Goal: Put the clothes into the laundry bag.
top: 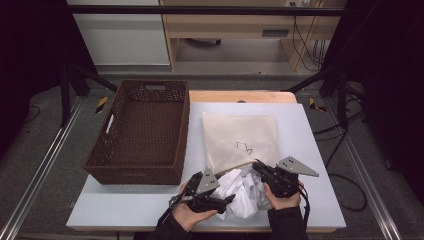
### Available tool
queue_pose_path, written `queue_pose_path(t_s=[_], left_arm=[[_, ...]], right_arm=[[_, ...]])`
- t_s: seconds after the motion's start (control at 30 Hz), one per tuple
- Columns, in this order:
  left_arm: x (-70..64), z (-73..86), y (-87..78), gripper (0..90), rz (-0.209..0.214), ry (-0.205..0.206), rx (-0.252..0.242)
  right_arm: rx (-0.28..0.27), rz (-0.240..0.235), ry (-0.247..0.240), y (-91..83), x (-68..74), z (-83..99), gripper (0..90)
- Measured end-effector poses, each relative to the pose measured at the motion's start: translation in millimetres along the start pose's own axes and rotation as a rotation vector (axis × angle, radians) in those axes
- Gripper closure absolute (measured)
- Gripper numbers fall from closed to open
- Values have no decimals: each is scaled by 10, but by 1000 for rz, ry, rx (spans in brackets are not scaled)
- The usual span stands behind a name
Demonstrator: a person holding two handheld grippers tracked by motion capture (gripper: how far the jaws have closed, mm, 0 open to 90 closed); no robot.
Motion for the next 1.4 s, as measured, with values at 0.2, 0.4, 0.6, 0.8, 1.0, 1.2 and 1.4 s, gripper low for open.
queue_pose_path(t_s=[0.2, 0.4, 0.6, 0.8, 1.0, 1.2, 1.4], left_arm=[[-13, 117, 126, 603, 15, -51, 49], [-144, -53, 247, 756, 38, -33, 40], [-134, -211, 452, 763, 10, -3, 42], [67, -244, 626, 746, -31, -6, 55], [47, -225, 496, 527, -49, 30, 21], [-63, -156, 198, 226, 11, 7, -5], [-78, 103, 145, 257, 21, -1, 25]], right_arm=[[10, -5, -3, 23, 26, 14, 879], [14, -7, 4, 49, 24, 32, 880], [10, -5, -2, 39, 30, 19, 880], [2, -4, -3, 9, 32, -9, 880], [7, -8, 3, 23, 29, 10, 880], [7, -7, 4, 13, 10, 13, 879], [9, -2, 0, 17, 5, 17, 879]])
Point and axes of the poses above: each handheld gripper's, and its own axes: y roughly forward along the jaws, z roughly out of its underside, x roughly to its left, the point moved 9 cm from there along y, roughly forward along the jaws, and after that the axes turned 9 degrees about -y, right-handed, at the moved point
